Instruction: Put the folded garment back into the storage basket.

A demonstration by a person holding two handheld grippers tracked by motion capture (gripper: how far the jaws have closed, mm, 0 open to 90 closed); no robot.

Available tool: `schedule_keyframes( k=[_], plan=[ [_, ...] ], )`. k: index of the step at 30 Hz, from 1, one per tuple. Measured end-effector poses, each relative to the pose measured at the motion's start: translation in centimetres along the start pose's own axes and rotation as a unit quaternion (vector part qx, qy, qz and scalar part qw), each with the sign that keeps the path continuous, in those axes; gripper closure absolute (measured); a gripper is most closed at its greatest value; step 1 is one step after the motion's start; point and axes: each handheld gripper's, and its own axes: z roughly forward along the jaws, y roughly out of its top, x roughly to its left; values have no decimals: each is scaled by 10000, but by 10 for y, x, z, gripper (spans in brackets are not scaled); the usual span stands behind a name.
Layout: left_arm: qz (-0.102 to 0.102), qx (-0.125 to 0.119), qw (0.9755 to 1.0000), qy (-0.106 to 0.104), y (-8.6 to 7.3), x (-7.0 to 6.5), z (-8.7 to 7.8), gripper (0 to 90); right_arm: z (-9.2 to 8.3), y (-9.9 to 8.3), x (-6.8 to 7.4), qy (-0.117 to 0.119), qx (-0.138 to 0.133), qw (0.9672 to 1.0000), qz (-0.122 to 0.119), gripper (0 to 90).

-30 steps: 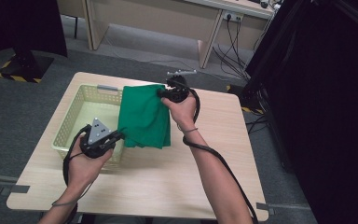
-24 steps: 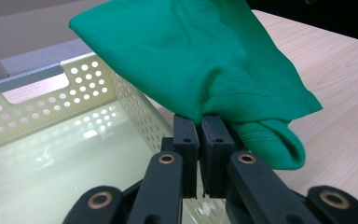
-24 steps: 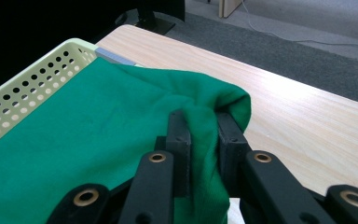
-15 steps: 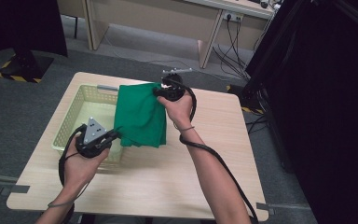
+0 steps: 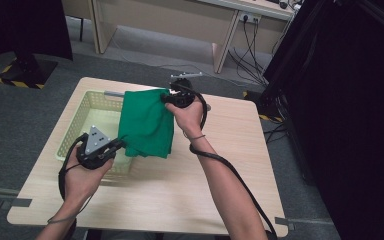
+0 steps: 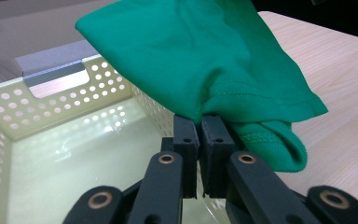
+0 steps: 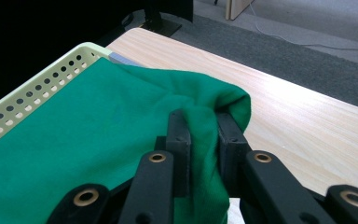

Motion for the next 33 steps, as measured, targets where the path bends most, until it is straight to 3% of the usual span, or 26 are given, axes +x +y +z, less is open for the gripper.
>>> schedule_keyframes(
  k=[33],
  plan=[
    [54,-26,9995,307,-7,16,-13,863,13,10,23,142,52,9998,-140,789]
  ],
)
